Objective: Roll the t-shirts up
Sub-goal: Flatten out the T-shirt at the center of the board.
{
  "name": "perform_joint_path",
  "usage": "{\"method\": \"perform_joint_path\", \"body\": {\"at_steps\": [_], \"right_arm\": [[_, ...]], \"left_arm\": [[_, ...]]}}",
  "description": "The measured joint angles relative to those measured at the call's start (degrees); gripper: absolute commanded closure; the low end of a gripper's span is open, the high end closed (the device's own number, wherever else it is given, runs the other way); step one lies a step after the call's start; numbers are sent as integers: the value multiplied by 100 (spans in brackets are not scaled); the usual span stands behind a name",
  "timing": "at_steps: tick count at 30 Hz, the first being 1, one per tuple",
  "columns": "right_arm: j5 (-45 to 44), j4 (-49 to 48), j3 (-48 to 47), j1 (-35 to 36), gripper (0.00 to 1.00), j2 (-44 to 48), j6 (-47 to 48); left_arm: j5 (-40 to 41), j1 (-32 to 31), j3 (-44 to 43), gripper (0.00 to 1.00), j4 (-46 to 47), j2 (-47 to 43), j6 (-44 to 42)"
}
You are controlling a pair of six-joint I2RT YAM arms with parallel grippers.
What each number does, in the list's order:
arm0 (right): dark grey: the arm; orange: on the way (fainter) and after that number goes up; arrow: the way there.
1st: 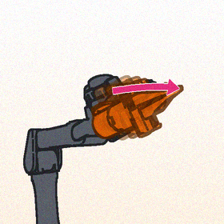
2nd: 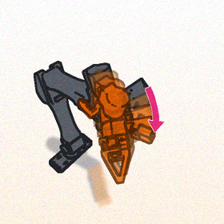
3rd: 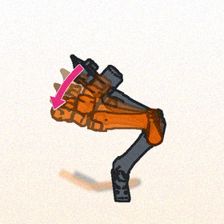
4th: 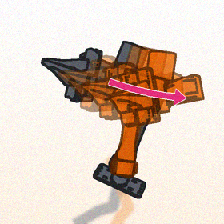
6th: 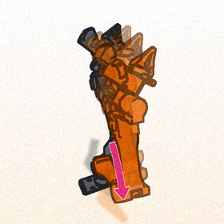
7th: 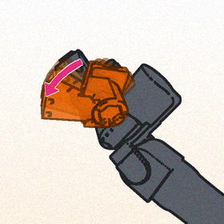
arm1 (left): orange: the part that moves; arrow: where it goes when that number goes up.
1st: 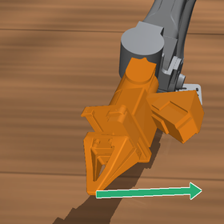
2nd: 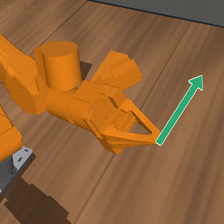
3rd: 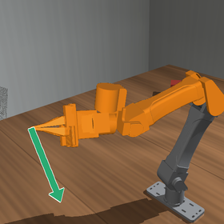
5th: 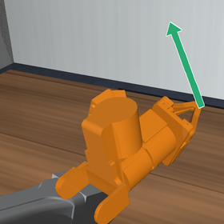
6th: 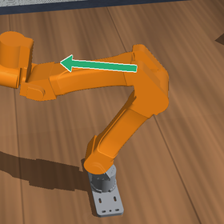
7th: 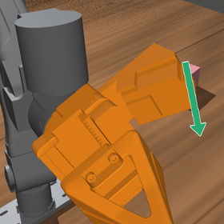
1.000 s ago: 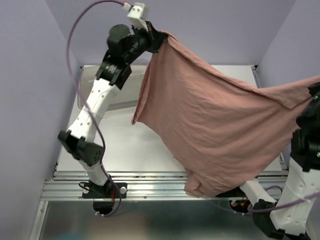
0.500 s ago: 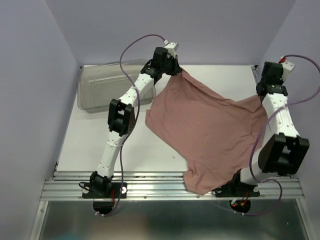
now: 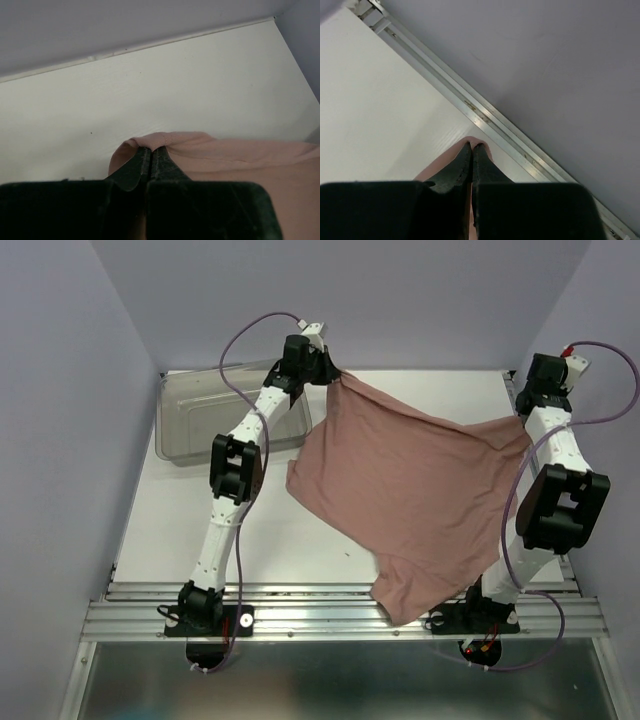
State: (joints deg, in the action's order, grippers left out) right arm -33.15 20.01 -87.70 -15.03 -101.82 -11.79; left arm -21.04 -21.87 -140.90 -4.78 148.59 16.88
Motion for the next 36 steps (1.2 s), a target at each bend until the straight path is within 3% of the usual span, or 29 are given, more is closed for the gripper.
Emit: {"method": "perform_joint_path", "body": {"at_steps": [16,25,36], "right_arm": [[632,-162,557,-22,99,629,-498],[876,-153,1134,-24,99,1410,-710],[1270,-122,1521,-24,99,1884,-905]], "left_arm": [[-223,2,157,100,343,-48,142],[-160,-144,1849,100,181,-824,13],[673,-466,3521,100,181,-2199,-59]]}}
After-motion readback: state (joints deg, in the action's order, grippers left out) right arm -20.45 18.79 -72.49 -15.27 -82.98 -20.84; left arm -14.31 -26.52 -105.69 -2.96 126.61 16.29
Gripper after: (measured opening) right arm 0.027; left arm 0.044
